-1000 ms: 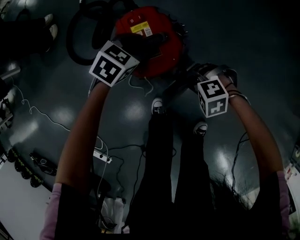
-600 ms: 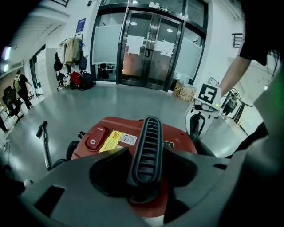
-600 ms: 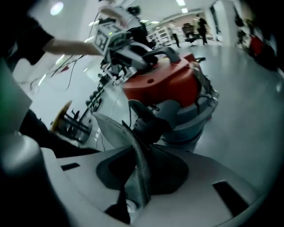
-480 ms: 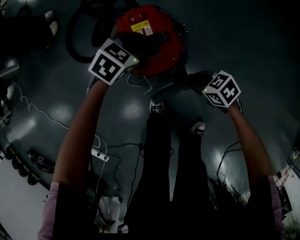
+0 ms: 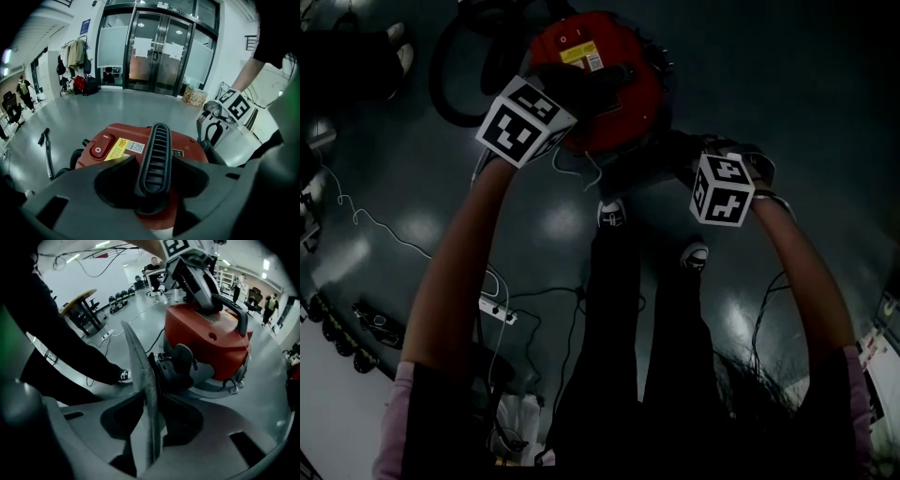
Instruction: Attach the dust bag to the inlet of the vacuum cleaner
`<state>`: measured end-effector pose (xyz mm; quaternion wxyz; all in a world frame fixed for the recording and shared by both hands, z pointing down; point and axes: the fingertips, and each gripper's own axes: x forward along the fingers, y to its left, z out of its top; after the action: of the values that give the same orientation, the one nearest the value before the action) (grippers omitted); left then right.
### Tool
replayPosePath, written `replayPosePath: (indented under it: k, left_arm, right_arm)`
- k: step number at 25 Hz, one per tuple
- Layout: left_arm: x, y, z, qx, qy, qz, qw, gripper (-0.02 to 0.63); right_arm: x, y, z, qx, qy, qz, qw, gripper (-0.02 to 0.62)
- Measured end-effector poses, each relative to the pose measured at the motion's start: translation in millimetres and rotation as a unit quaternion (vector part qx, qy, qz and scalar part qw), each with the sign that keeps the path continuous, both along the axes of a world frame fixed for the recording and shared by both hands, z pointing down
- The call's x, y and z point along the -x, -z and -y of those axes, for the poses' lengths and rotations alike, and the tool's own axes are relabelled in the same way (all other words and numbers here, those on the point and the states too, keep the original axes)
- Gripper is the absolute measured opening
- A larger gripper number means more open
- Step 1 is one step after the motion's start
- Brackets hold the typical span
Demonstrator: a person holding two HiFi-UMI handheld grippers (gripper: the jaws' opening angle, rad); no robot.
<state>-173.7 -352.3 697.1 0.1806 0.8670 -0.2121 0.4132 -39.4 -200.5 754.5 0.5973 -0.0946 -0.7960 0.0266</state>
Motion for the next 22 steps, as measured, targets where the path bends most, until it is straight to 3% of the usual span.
replayPosePath:
  k: [2,4,6,8,9,12,13,14,16,18,20,22]
  left_arm:
    - [-1,2,-1,-0.001,0.000,-0.003,1.0000,0.212]
    - [-1,3,-1,-0.004,0.000,-0.005,1.0000,0.212]
    - [1,3,-1,-0.007,0.000,-0.006,1.0000,0.212]
    - [2,2,0,-0.010,0.001,-0.010,0.9999,0.211]
    - [1,1,0,-0.012,0.001,-0.013,0.9998,0.211]
    - [0,2,1,-0.013,0.002,-0.018,0.9998,0.212]
    - [0,2,1,-0.013,0.002,-0.017,0.9998,0.212]
    - [0,2,0,-0.012,0.001,-0.016,0.9998,0.211]
    - [1,2,-1,-0.010,-0.001,-0.013,0.9999,0.210]
    - [0,2,-1,-0.010,-0.001,-0.014,0.9999,0.210]
    - [0,2,0,-0.012,0.000,-0.016,0.9998,0.210]
    - [0,3,0,-0.012,0.002,-0.013,0.9998,0.210]
  right_arm:
    - [-1,0,0,-0.020,0.042,-0.016,0.999,0.106]
    - [-1,1,3,-0.040,0.028,-0.030,0.998,0.098]
    - [1,1,6,-0.020,-0.093,-0.027,0.995,0.095]
    - [2,1,8,0.037,-0.244,-0.013,0.969,0.092]
    - [1,-1,8,0.066,-0.297,-0.008,0.953,0.092]
    - [-4,-5,11,0.133,-0.372,0.000,0.919,0.094]
    - [-4,-5,11,0.144,-0.374,0.001,0.916,0.094]
    - [-3,-5,11,0.140,-0.355,0.000,0.924,0.094]
    - [-1,-3,13,0.089,-0.251,-0.023,0.964,0.095]
    - [1,-1,15,0.039,-0.148,-0.055,0.987,0.095]
    - [3,-1,16,0.023,-0.119,-0.078,0.990,0.095]
    - [3,-1,16,0.026,-0.141,-0.094,0.985,0.097]
